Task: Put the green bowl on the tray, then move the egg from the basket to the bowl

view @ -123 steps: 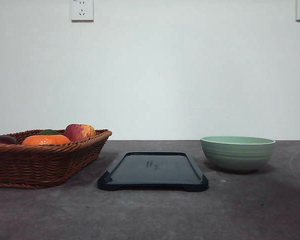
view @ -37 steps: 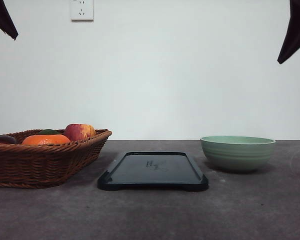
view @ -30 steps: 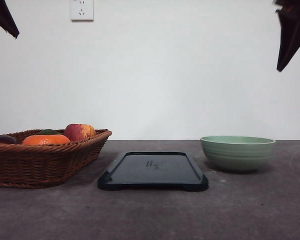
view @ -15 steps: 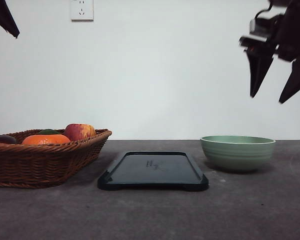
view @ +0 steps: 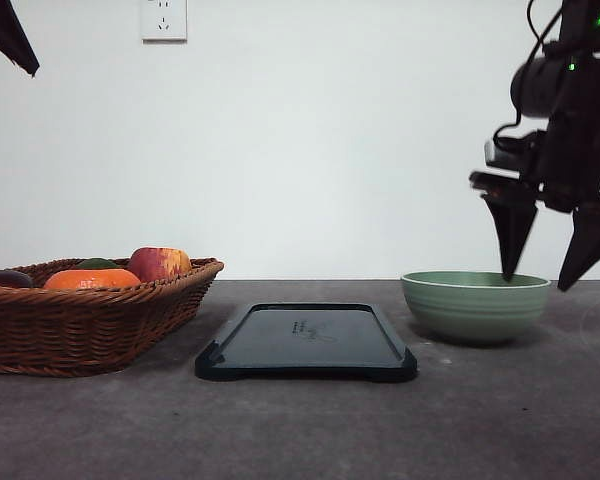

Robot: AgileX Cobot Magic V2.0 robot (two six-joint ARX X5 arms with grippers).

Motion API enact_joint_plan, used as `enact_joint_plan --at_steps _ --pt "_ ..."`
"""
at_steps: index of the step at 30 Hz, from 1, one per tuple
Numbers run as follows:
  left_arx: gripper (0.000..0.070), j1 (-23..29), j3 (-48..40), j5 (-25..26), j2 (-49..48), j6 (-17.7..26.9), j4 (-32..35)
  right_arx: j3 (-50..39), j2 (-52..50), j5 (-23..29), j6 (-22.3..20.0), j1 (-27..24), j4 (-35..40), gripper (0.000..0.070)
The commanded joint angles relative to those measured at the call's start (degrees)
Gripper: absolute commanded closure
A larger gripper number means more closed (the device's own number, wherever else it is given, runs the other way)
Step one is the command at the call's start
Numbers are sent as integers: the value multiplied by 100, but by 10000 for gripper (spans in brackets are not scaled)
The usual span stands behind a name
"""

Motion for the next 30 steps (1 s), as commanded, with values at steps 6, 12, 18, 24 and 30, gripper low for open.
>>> enact_joint_plan --at_steps 6,12,18,24,30 --pt "339 -17 149 26 35 -2 63 132 248 -4 -203 -11 15 700" --pt "339 -17 149 26 35 -2 59 394 235 -7 -201 9 -495 700" --pt "339 -17 149 25 35 -2 61 1229 236 -14 -349 184 -1534 700" --pt "339 -17 149 26 35 -2 56 2052 238 -87 -357 610 -1971 700" --pt "339 -17 149 26 35 -2 55 2284 256 -506 -257 1116 -1508 700"
